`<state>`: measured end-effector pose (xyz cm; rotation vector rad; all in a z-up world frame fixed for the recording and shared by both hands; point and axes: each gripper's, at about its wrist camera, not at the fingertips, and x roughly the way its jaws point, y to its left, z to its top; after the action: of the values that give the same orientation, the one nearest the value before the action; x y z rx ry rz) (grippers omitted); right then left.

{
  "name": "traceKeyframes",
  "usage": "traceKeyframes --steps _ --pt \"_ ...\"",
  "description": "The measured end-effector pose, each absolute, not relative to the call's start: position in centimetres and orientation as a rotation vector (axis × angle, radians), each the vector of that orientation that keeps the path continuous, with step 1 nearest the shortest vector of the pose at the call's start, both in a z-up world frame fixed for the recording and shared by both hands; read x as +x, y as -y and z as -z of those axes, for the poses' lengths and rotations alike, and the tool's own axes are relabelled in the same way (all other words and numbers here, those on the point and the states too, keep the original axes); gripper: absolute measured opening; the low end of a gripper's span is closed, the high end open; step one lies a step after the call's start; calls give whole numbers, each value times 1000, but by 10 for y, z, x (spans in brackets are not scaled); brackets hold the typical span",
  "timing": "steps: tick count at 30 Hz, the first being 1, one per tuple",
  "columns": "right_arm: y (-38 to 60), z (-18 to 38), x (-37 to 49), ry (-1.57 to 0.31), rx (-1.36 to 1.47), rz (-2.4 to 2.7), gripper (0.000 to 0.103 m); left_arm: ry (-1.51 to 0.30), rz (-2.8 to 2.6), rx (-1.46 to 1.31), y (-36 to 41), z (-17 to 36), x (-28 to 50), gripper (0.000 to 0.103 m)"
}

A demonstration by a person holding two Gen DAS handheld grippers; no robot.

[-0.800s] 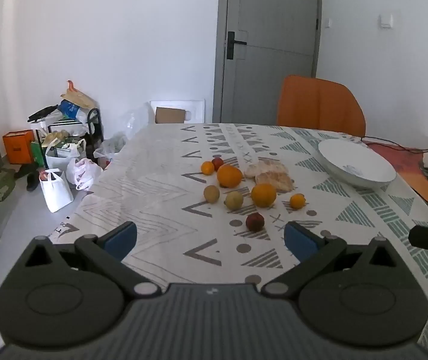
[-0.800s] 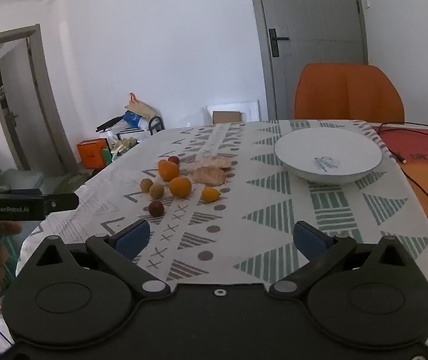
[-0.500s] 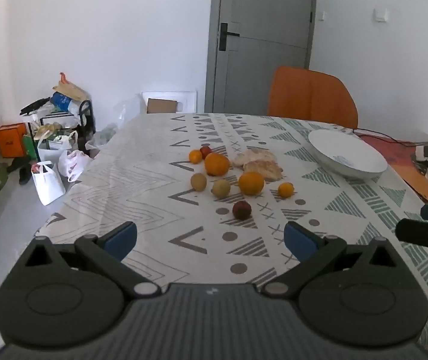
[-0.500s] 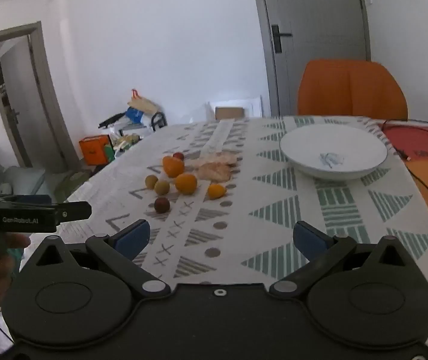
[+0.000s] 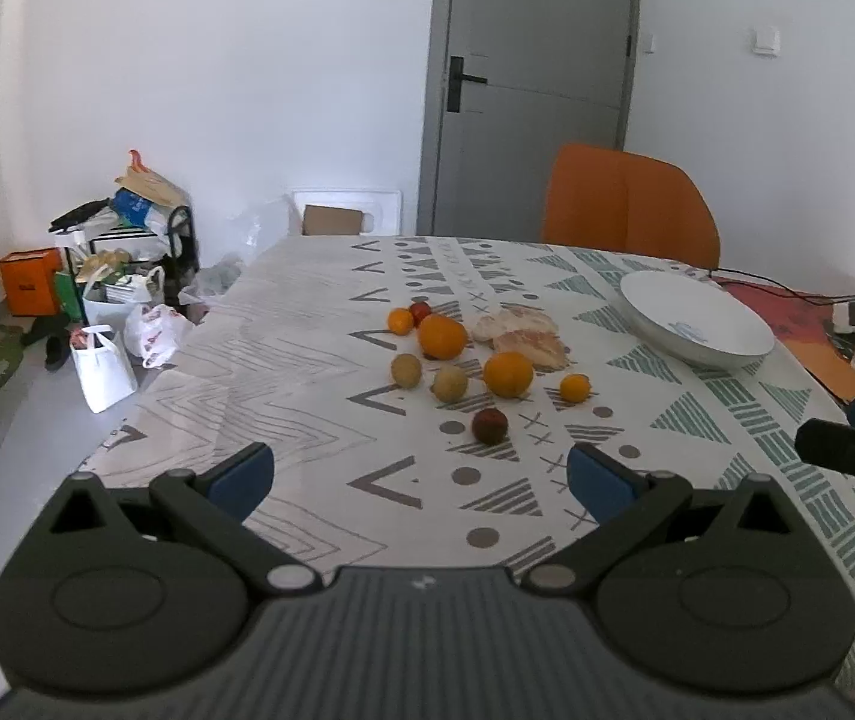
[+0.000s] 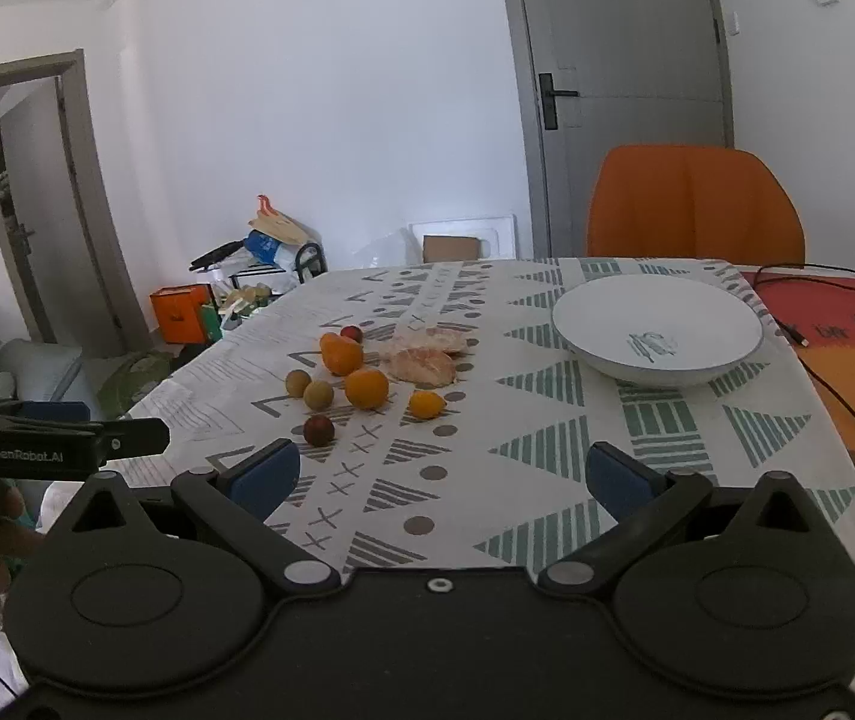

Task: Organize fruits

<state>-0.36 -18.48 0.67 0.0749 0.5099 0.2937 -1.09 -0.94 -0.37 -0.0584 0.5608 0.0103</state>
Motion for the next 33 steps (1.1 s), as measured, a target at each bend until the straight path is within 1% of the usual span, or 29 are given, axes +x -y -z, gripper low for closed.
traceKeyframes --steps 33 --pt "183 -7 -5 -520 61 -285 103 -543 -20 -42 8 -1 -17 103"
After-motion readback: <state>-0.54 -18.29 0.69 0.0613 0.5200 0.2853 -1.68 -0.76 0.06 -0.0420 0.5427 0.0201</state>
